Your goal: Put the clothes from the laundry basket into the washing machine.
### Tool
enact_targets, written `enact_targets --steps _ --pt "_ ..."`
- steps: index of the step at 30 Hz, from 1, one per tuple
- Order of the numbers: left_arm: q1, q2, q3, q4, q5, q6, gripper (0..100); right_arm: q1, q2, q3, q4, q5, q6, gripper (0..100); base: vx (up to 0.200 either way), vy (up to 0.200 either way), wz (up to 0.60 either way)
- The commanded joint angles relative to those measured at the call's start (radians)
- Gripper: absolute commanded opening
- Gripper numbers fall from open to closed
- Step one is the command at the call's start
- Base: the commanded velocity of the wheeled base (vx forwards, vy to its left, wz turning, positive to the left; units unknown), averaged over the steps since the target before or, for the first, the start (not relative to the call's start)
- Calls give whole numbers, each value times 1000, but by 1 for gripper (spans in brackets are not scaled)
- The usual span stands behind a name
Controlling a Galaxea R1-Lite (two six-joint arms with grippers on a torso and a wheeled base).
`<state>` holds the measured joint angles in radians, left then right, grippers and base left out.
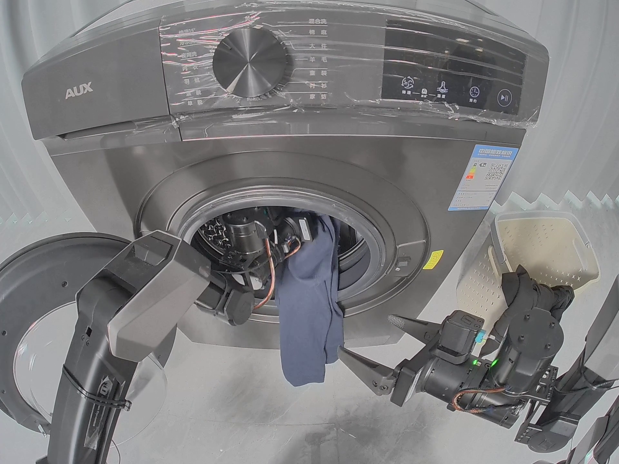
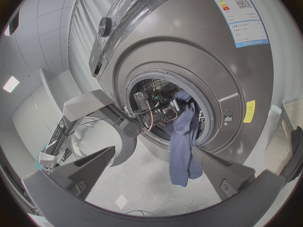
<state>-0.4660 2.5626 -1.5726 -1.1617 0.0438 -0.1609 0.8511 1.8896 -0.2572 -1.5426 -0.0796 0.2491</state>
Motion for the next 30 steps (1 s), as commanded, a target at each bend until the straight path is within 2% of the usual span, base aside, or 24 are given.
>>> enact_targets --steps 1,8,9,15,23,27,30 --pt "20 57 -211 125 82 0 0 0 8 1 -1 1 2 100 0 0 0" --pt "26 62 -192 120 94 -5 0 0 11 0 -1 1 2 100 0 0 0" --pt "29 61 -175 120 94 -6 100 0 11 -2 -1 1 1 100 0 0 0" --pt "30 10 -81 157 111 -8 100 -1 17 -2 -1 1 1 100 0 0 0" --pt "20 -120 77 249 96 -3 100 -3 34 -10 -2 1 1 100 0 0 0" --pt "-7 -202 212 313 11 -3 100 -10 40 -11 -2 1 1 100 0 0 0" --pt "-22 -231 307 330 -35 0 100 -4 40 -11 -2 1 1 100 0 0 0"
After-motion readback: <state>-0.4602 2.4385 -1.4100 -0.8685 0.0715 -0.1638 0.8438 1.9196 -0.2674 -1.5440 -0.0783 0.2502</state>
